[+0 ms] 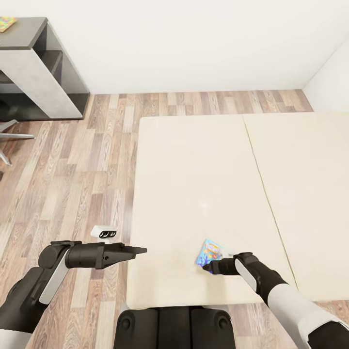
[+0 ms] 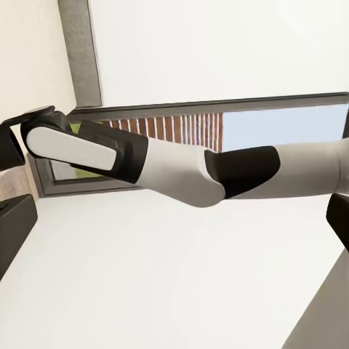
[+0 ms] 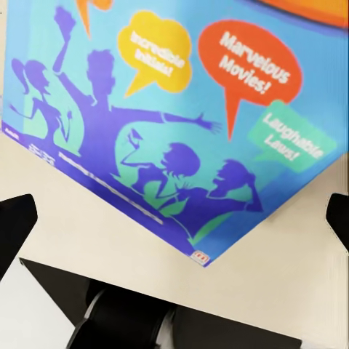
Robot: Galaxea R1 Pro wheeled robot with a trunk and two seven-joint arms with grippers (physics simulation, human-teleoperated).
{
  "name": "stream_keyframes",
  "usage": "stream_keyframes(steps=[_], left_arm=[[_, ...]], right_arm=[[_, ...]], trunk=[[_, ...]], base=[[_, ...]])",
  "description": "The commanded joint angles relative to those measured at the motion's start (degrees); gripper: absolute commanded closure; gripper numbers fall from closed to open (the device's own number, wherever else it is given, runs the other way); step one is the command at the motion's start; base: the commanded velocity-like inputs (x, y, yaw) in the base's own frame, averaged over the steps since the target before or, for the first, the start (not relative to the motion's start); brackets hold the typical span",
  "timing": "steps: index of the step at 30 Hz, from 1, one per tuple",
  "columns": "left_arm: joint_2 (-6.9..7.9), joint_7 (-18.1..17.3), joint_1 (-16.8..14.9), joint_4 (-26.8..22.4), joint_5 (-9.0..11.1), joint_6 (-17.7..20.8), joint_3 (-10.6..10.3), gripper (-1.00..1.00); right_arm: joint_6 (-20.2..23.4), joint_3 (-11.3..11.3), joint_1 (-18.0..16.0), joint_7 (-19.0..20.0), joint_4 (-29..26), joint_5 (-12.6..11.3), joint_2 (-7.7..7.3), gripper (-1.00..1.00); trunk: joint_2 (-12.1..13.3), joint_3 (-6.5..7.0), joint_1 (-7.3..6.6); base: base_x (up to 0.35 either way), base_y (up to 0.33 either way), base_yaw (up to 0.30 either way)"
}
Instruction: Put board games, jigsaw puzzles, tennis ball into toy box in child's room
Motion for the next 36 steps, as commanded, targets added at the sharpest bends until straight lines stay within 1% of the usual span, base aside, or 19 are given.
stream_keyframes(steps=[1,11,18,20,27,32,36], left_arm=[[0.05,-0.11,-0.03,0.00,0.15,0.60,-0.10,-1.00],[0.06,-0.12,-0.03,0.00,0.15,0.59,-0.10,-1.00],[0.09,-0.17,-0.03,0.00,0.15,0.59,-0.10,-1.00],[0.14,-0.19,-0.04,0.00,0.15,0.60,-0.10,-1.00],[0.21,-0.20,-0.03,0.00,0.15,0.58,-0.10,-1.00],[0.23,-0.20,-0.03,0.00,0.15,0.57,-0.10,-1.00],[0.24,-0.20,-0.03,0.00,0.15,0.54,-0.05,-1.00]], right_arm=[[0.17,0.26,-0.03,0.12,-0.07,0.01,-0.08,-1.00],[0.16,0.13,-0.07,0.13,-0.14,-0.04,-0.19,-1.00],[0.16,-0.07,-0.15,0.09,-1.70,-0.02,-0.26,-1.00],[0.78,-0.16,-0.52,-0.28,-2.65,-0.06,-0.26,-1.00],[2.52,-0.23,-1.38,-2.64,-3.02,-0.14,-0.33,-1.00],[3.44,-0.26,-2.76,-2.99,-3.05,-0.17,-0.47,-1.00],[5.09,-0.29,-3.98,-3.10,-3.06,-0.18,-0.54,-1.00]], trunk=[[-0.09,0.02,0.04],[-0.09,0.28,0.04],[-0.09,0.30,0.04],[-0.09,0.30,0.04],[-0.09,0.30,0.04],[-0.09,0.30,0.04],[-0.09,0.30,0.04]], base=[[0.000,0.000,0.000],[0.000,0.000,0.000],[0.000,0.000,0.000],[0.000,0.000,0.000],[0.000,0.000,0.000],[0.000,0.000,0.000],[0.000,0.000,0.000]])
